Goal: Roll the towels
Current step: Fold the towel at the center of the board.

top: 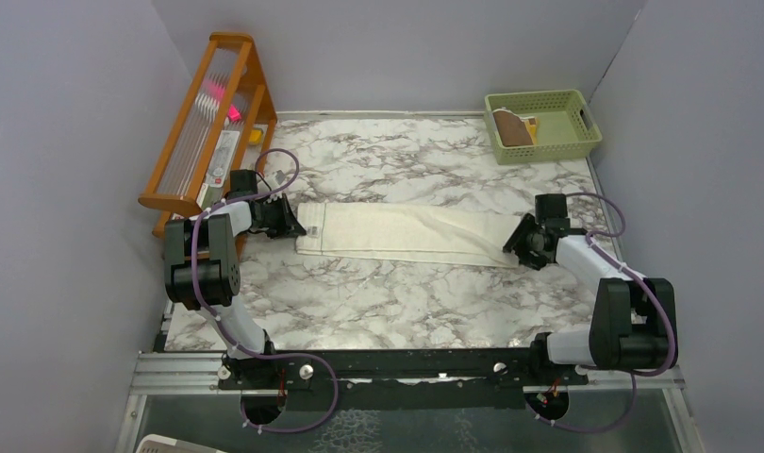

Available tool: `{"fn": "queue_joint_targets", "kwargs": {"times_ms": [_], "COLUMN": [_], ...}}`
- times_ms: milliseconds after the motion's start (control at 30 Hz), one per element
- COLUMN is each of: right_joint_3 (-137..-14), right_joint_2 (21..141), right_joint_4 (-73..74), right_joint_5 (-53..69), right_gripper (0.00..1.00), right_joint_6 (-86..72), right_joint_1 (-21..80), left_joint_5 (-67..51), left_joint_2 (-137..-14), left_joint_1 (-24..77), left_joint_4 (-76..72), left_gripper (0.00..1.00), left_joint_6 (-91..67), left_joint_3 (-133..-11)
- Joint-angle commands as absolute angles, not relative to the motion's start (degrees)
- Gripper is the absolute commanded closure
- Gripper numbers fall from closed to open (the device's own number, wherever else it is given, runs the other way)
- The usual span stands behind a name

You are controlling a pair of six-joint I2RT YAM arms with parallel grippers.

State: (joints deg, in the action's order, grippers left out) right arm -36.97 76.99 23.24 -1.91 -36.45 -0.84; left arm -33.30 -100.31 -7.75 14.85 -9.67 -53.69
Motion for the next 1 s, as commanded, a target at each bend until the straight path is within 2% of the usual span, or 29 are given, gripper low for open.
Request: {"fn": "queue_joint_targets", "kwargs": {"times_ms": [0,333,500,667,733,967], "right_joint_3": [-36.43,-35.53,-36.07,-37.13,-37.54,-37.97], "right_joint_2": [77.61,76.44,75.33,74.84,75.10,74.46], "right_joint_4": [25.58,24.72,25.02,25.25,25.31,26.38], "right_joint_5": [-2.69,-2.93,-4.58,-6.11,-6.15,-8.26], "right_gripper": [0.49,0.53,0.65,0.95,0.99,0.99], "right_joint_6": [-38.80,-39.55,-39.20,-38.26,-37.92,-36.50], "right_joint_1": [-1.09,-1.06,-1.07,-1.27,-1.53,-2.93], "left_joint_5": [-30.14,-29.98,-29.89,-29.72,-29.71,-29.45], "left_joint_2": [-101.08,-100.96,-101.03,-101.14,-101.18,-101.58], "left_joint_1": [-7.88,-7.75,-7.82,-7.82,-7.86,-7.83], "left_joint_4": [16.97,17.05,17.21,17.31,17.46,17.69], "left_gripper": [1.00,1.00,1.00,1.00,1.00,1.00], "left_joint_6": [-7.91,-7.89,-7.73,-7.65,-7.57,-7.38], "left_joint_3": [-53.97,-53.88,-54.04,-54.16,-54.22,-54.48]}}
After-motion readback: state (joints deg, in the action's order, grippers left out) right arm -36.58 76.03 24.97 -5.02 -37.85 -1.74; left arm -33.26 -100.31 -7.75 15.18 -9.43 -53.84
